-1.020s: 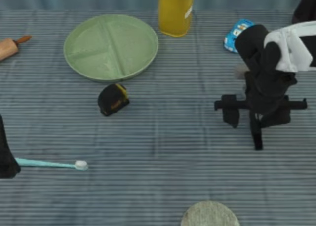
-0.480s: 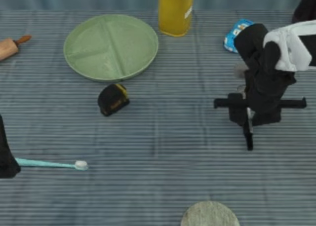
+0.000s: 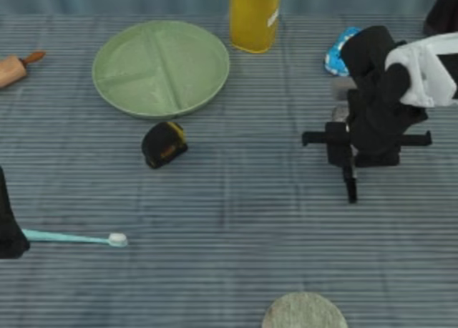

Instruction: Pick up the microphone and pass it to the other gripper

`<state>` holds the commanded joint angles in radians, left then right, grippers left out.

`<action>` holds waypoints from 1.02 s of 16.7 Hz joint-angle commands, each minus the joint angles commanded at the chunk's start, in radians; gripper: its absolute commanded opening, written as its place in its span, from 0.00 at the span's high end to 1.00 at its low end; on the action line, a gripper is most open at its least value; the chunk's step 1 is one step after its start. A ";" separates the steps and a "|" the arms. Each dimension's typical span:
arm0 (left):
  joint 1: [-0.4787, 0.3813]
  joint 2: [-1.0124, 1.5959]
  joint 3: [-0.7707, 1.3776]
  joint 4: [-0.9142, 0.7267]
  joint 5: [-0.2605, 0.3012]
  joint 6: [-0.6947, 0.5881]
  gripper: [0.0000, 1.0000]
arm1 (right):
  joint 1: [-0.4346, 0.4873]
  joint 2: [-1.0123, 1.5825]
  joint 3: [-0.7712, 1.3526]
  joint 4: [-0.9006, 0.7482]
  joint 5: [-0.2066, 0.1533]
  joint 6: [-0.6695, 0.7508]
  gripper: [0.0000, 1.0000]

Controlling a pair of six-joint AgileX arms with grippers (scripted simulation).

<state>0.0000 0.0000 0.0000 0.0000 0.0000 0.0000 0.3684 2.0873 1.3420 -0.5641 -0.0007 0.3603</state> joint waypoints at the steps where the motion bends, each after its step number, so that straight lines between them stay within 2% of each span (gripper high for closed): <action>1: 0.000 0.000 0.000 0.000 0.000 0.000 0.00 | 0.000 -0.012 -0.015 0.060 -0.019 -0.015 1.00; 5: 0.000 0.000 0.000 0.000 0.000 0.000 0.00 | -0.002 -0.070 -0.101 0.376 -0.113 -0.090 1.00; 12: 0.000 0.000 0.000 0.000 0.000 0.000 0.00 | -0.008 -0.214 -0.294 1.048 -0.302 -0.244 1.00; 15: 0.000 0.000 0.000 0.000 0.000 0.000 0.00 | -0.011 -0.281 -0.356 1.250 -0.367 -0.301 1.00; 17: 0.000 0.000 0.000 0.000 0.000 0.000 0.00 | -0.013 -0.318 -0.383 1.331 -0.396 -0.327 1.00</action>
<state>0.0000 0.0000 0.0000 0.0000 0.0000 0.0000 0.3552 1.7692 0.9588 0.7665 -0.3965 0.0330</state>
